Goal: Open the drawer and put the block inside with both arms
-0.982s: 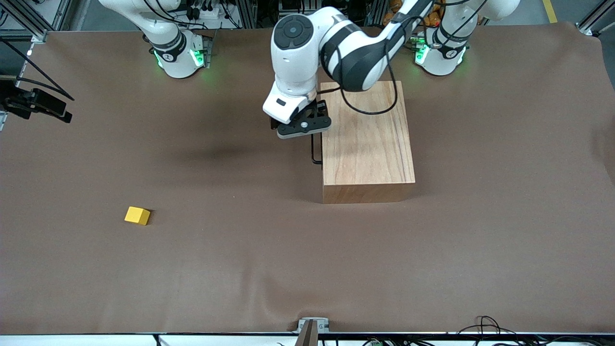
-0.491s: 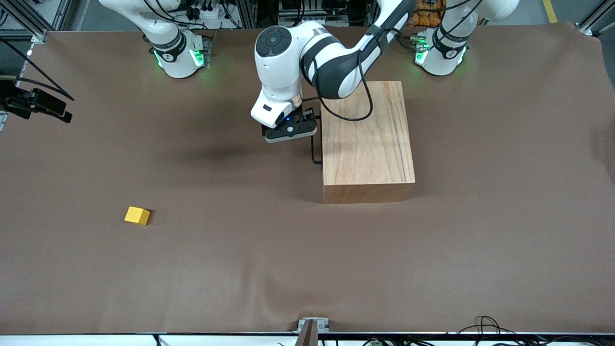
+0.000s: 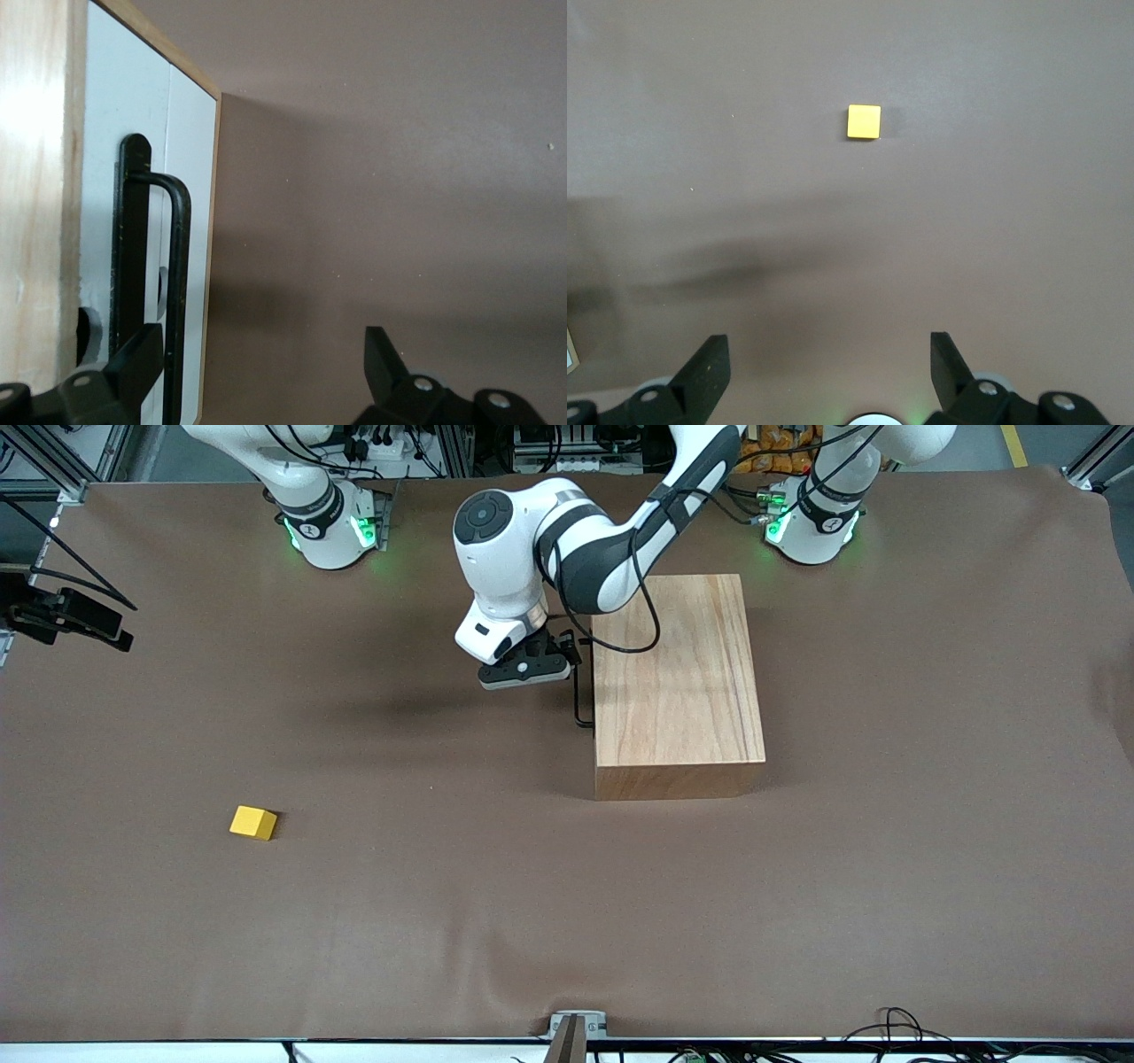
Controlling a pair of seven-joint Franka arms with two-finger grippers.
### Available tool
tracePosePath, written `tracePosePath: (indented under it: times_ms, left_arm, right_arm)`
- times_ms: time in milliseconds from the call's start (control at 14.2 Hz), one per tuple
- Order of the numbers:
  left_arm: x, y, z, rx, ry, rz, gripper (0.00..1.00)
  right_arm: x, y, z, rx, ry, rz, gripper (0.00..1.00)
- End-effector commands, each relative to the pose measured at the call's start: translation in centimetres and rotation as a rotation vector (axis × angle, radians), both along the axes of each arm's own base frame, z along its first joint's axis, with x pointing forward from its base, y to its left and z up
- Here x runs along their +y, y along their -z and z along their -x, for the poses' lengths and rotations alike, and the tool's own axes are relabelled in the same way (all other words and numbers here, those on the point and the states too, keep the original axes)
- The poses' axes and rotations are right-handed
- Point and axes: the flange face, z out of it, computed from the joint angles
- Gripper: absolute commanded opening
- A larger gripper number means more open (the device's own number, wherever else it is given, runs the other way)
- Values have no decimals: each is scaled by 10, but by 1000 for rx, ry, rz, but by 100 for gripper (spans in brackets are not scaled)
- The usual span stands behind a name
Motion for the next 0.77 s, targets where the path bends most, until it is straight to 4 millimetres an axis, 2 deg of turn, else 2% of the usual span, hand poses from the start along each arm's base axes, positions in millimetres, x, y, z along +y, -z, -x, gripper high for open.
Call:
tracePosePath:
  times_ms: [0, 281, 702]
  left_arm:
    - [-10, 13, 9, -40, 55, -69, 100]
    - [-12, 25, 19, -31, 105, -124, 100]
    - [-8, 29, 15, -53, 130, -170, 100]
  right_arm:
    - [0, -4, 0, 1, 11, 0, 100]
    - [-1, -4, 0, 1, 13, 0, 100]
    - [0, -4, 0, 1, 11, 0, 100]
